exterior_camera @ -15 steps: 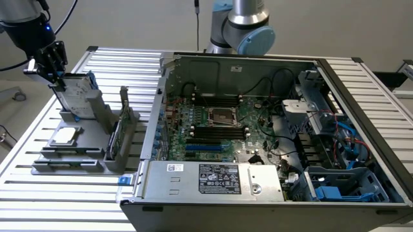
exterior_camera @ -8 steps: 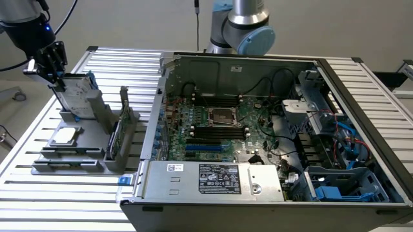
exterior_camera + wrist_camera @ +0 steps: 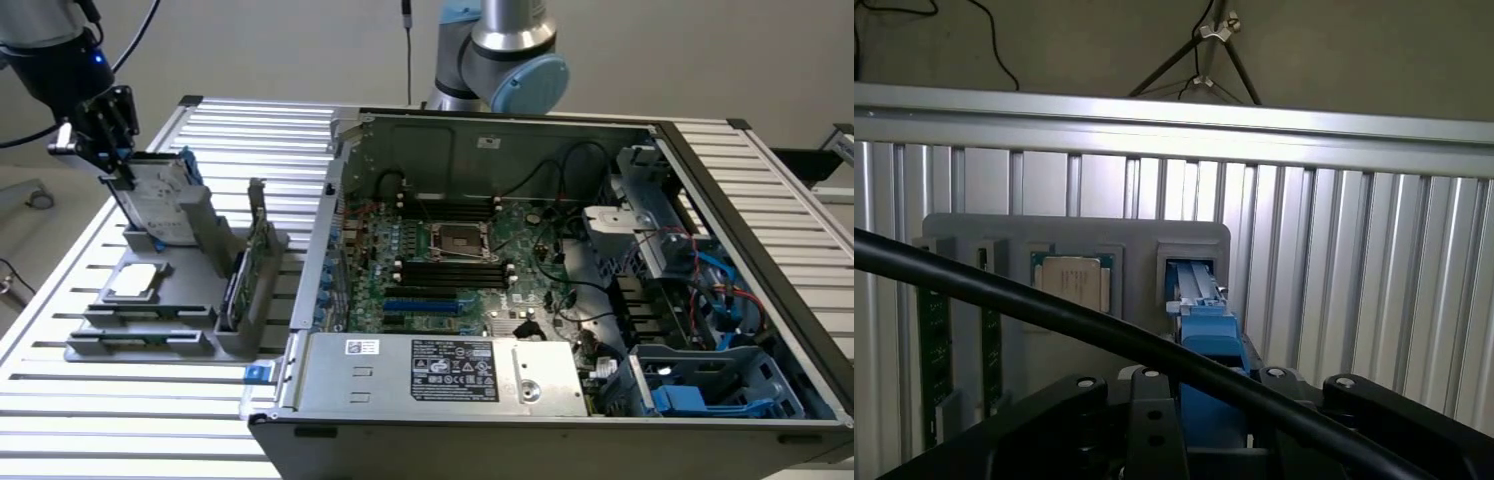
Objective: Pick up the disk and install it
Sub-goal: 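Pick up the disk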
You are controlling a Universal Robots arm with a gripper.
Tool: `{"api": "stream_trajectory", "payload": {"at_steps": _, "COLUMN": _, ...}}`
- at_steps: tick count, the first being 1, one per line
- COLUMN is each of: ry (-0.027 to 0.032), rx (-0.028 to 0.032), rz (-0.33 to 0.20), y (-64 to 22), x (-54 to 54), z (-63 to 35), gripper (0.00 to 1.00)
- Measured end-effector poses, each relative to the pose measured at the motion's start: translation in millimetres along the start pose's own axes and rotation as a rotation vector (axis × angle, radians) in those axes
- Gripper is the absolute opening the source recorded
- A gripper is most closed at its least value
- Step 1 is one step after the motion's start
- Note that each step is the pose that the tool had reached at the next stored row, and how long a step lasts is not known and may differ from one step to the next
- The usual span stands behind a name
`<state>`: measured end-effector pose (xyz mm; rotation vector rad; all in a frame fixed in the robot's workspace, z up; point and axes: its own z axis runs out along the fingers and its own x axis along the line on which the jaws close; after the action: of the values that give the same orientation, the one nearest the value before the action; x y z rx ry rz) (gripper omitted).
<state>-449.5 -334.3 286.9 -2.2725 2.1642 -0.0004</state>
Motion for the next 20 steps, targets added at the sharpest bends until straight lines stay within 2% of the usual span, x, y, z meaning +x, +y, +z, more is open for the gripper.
{"api": "stream_trajectory", "payload": {"at_steps": 20, "ry": -0.0001, "rx": 0.0001, "rz": 0.007, "y": 0.1, "x": 3.4, "z": 0.0, "gripper": 0.33}}
